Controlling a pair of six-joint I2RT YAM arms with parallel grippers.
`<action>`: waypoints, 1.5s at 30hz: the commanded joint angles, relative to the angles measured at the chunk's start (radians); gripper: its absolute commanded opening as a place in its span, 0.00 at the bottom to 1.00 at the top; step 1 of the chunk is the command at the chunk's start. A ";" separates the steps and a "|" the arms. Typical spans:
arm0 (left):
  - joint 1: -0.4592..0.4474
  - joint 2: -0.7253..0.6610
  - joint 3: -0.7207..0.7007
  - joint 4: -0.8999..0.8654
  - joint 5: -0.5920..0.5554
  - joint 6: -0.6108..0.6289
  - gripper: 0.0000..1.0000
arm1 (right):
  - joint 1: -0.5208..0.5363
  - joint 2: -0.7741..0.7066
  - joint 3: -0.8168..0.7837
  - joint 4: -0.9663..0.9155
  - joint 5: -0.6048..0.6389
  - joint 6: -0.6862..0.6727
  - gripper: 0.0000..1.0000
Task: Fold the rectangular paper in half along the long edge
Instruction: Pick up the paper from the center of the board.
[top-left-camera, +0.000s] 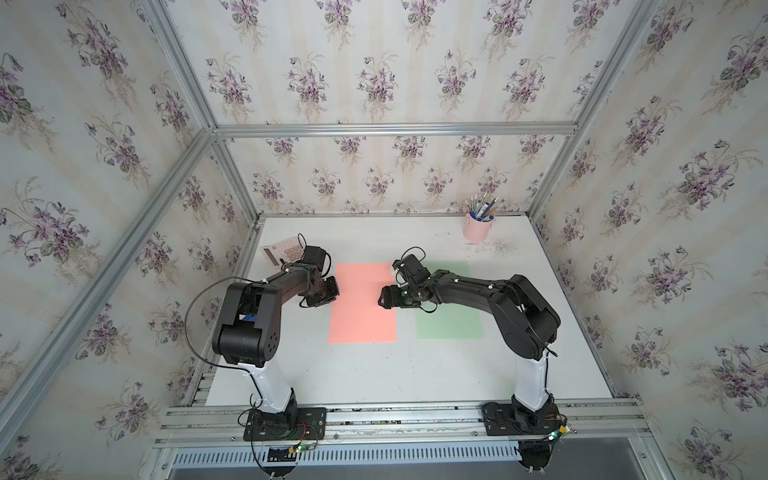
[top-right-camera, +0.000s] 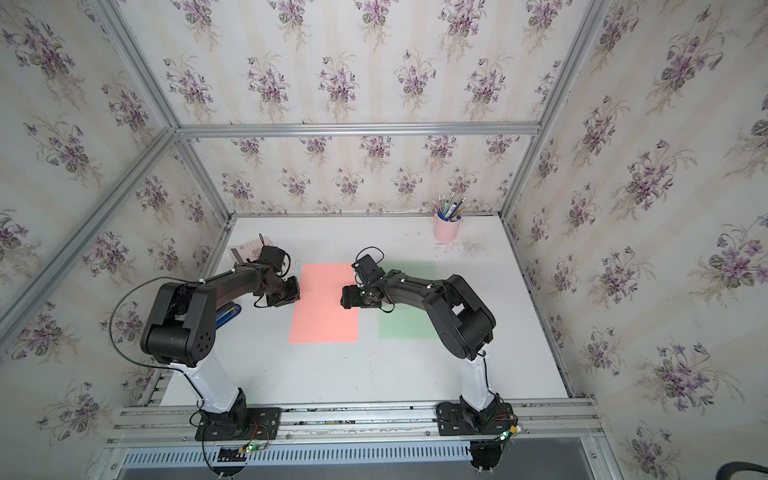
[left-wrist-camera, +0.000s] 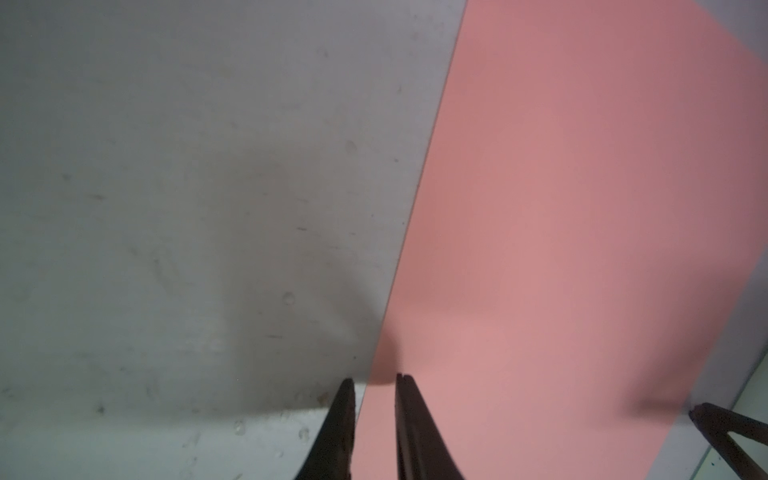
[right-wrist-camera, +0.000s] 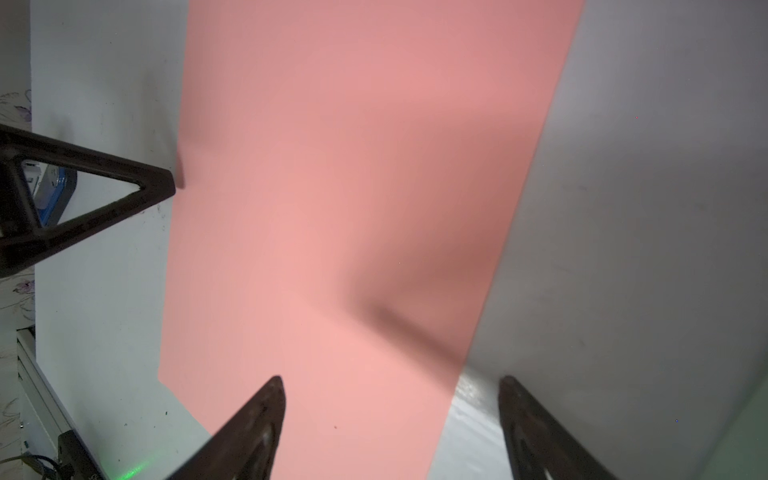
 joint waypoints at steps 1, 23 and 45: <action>-0.006 0.022 -0.010 -0.089 -0.005 0.005 0.25 | 0.001 0.015 0.008 -0.041 -0.006 0.003 0.81; -0.020 0.044 0.025 -0.131 -0.048 0.007 0.26 | -0.028 0.077 0.045 -0.076 -0.046 0.002 0.82; -0.028 0.039 0.021 -0.128 -0.049 0.011 0.19 | -0.027 0.111 0.059 -0.071 -0.083 -0.015 0.73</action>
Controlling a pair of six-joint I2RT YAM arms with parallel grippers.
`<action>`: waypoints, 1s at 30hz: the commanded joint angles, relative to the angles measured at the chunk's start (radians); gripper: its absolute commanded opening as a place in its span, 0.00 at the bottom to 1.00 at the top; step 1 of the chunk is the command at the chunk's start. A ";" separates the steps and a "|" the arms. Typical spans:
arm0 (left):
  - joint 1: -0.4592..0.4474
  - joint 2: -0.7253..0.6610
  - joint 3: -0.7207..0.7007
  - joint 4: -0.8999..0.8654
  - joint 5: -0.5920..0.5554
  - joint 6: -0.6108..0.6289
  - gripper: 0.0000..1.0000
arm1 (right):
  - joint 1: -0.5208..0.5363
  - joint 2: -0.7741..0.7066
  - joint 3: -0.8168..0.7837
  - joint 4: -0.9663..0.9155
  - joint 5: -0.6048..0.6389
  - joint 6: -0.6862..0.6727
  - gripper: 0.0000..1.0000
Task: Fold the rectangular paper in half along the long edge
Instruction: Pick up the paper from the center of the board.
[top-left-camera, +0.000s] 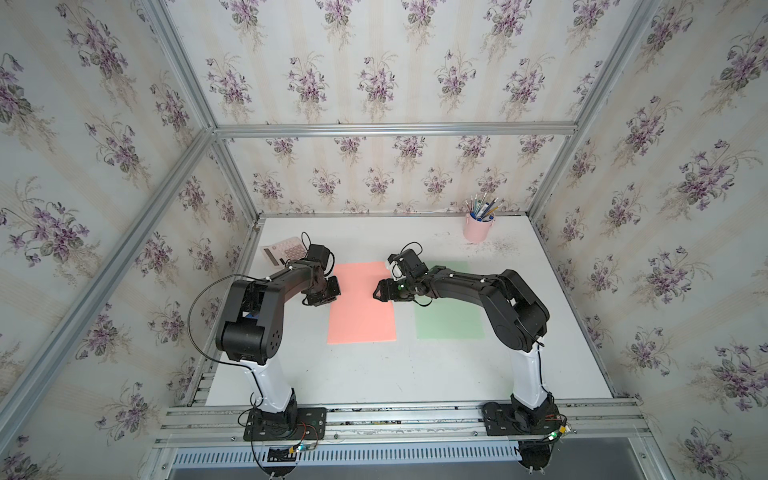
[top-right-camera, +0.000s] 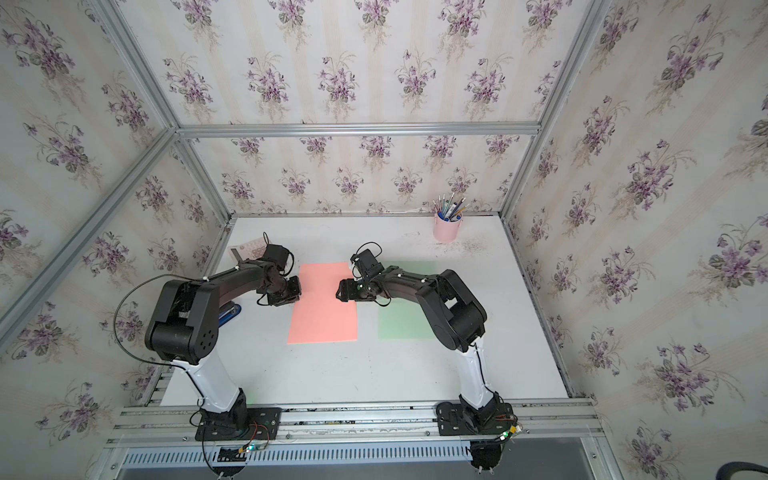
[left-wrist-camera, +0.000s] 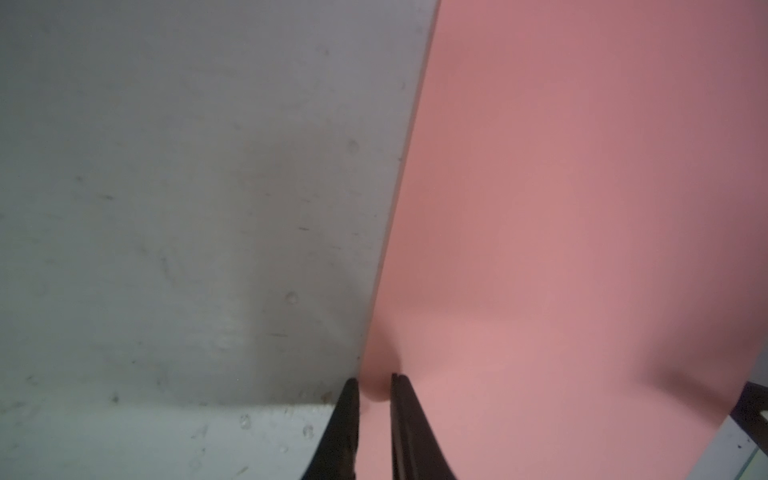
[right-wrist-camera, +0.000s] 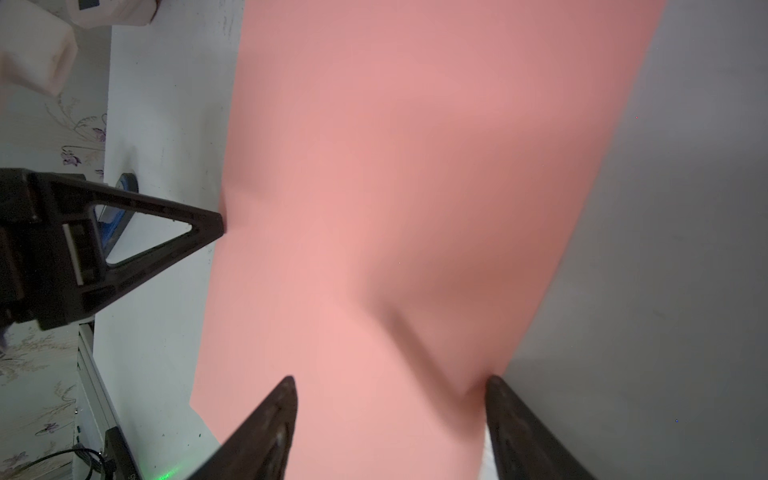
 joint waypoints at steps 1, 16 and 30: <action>-0.005 0.019 -0.014 -0.075 0.005 0.009 0.19 | 0.001 0.022 -0.009 -0.140 0.012 0.004 0.73; -0.019 0.014 -0.016 -0.073 0.002 0.008 0.21 | 0.000 0.050 0.011 -0.099 -0.051 0.027 0.79; -0.024 0.004 -0.028 -0.060 -0.001 0.005 0.21 | 0.003 0.091 0.066 -0.071 -0.081 0.070 0.81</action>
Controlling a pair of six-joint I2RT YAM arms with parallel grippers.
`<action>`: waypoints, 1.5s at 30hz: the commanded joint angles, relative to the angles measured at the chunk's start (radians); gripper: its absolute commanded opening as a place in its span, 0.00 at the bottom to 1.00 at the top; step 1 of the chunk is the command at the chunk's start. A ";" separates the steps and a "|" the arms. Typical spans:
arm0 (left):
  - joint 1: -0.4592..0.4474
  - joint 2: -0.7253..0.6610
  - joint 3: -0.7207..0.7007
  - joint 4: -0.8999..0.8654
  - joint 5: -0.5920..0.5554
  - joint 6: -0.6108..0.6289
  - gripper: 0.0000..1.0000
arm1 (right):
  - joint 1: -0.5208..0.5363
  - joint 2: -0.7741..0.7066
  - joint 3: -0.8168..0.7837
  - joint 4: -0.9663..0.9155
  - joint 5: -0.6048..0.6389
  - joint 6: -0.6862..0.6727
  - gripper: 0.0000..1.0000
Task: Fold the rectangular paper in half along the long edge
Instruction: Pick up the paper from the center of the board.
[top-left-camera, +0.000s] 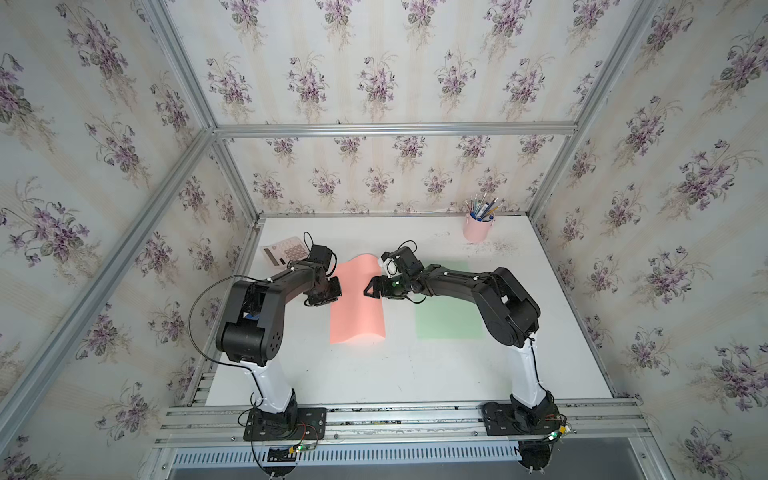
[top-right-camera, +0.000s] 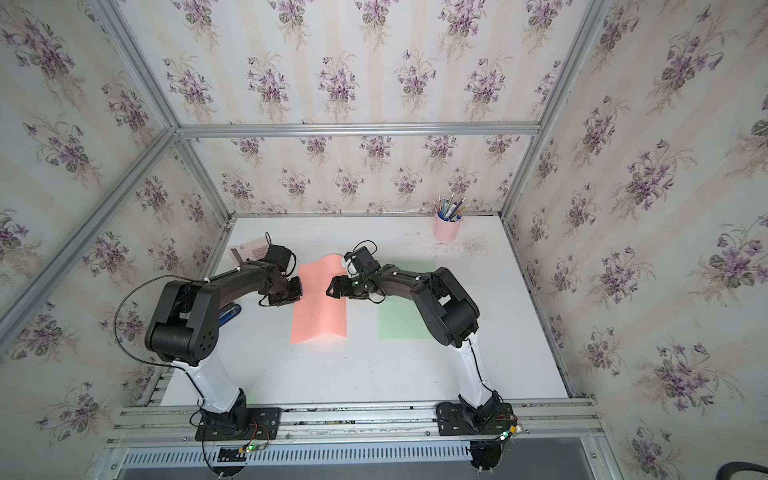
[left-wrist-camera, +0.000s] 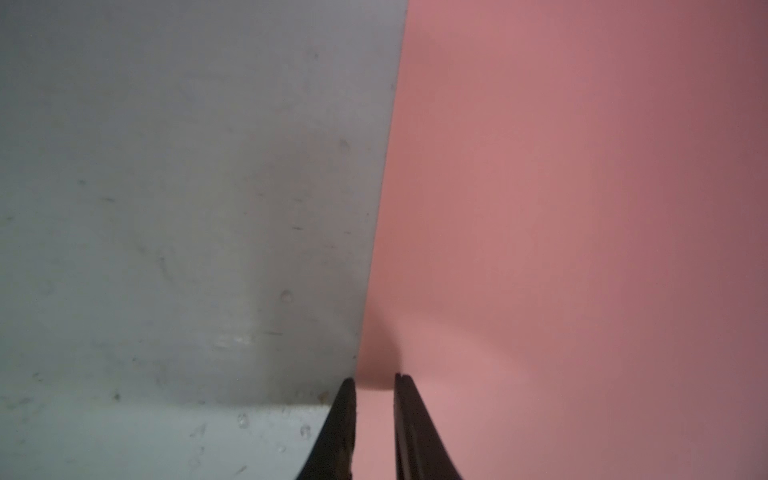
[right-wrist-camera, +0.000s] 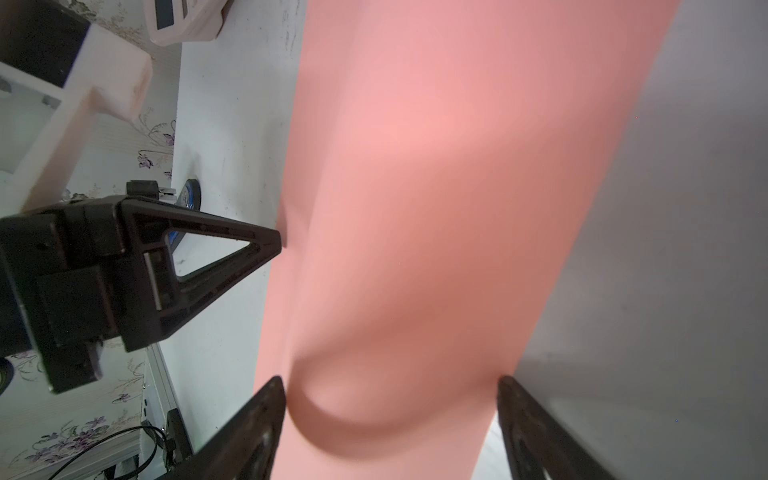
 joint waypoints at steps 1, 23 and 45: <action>-0.004 0.015 -0.019 -0.072 0.030 0.000 0.21 | 0.003 0.026 -0.002 -0.128 0.030 0.026 0.81; -0.004 0.007 -0.030 -0.054 0.033 -0.004 0.21 | 0.030 0.099 0.092 -0.175 0.030 0.052 0.84; -0.002 0.005 -0.032 -0.049 0.036 -0.006 0.21 | 0.098 0.227 0.289 -0.344 0.082 0.034 0.84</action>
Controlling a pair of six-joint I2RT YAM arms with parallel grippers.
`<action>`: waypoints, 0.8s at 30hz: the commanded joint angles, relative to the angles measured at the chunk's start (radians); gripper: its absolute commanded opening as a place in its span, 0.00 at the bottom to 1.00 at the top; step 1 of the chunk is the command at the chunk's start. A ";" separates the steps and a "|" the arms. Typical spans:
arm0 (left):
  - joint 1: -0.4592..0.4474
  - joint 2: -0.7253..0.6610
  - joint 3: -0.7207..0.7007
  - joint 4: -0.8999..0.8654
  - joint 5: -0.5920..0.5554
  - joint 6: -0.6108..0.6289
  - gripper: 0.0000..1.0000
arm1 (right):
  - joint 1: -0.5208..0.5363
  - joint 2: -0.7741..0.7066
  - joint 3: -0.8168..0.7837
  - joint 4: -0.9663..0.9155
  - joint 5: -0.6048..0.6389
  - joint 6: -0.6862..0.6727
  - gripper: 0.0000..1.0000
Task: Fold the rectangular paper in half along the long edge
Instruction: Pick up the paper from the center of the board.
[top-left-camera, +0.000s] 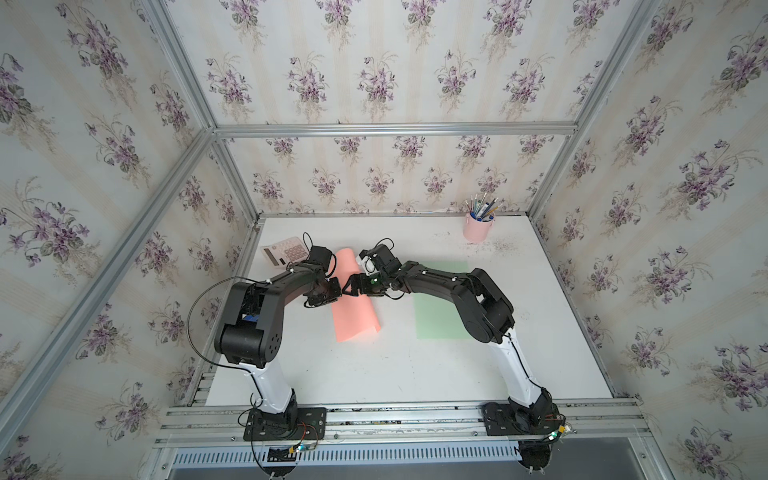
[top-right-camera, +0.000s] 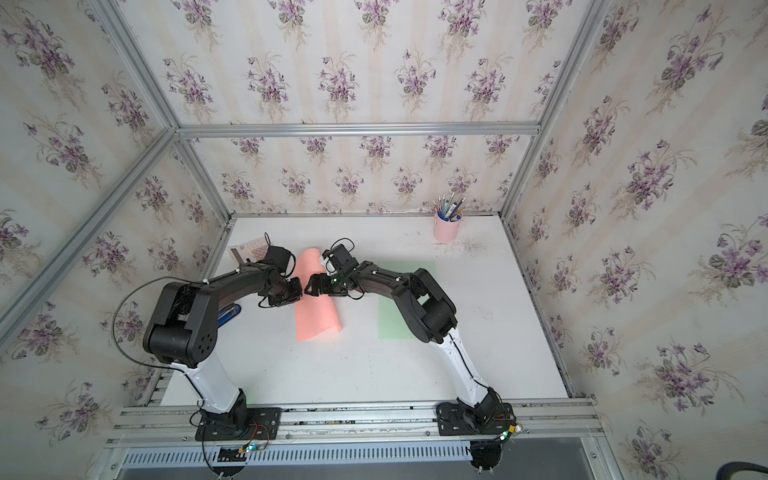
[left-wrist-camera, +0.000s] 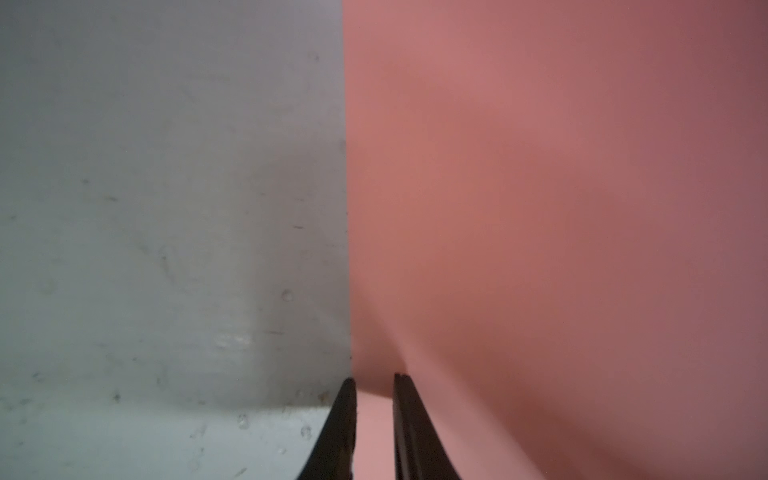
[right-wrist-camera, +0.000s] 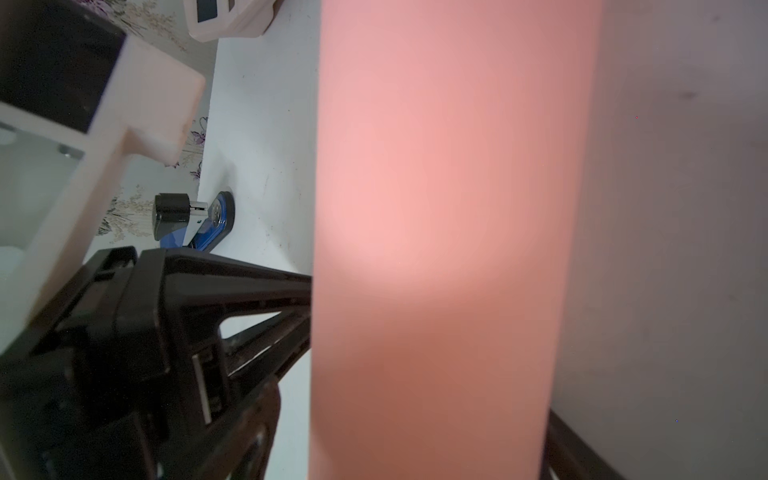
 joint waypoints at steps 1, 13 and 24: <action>-0.002 0.019 -0.014 -0.077 0.036 -0.004 0.20 | 0.011 0.045 0.009 -0.279 0.085 0.002 0.84; -0.001 0.018 -0.014 -0.076 0.036 -0.004 0.21 | 0.030 0.080 0.065 -0.393 0.163 -0.047 0.81; -0.001 0.019 -0.014 -0.077 0.036 -0.006 0.21 | 0.048 0.099 0.081 -0.439 0.189 -0.071 0.77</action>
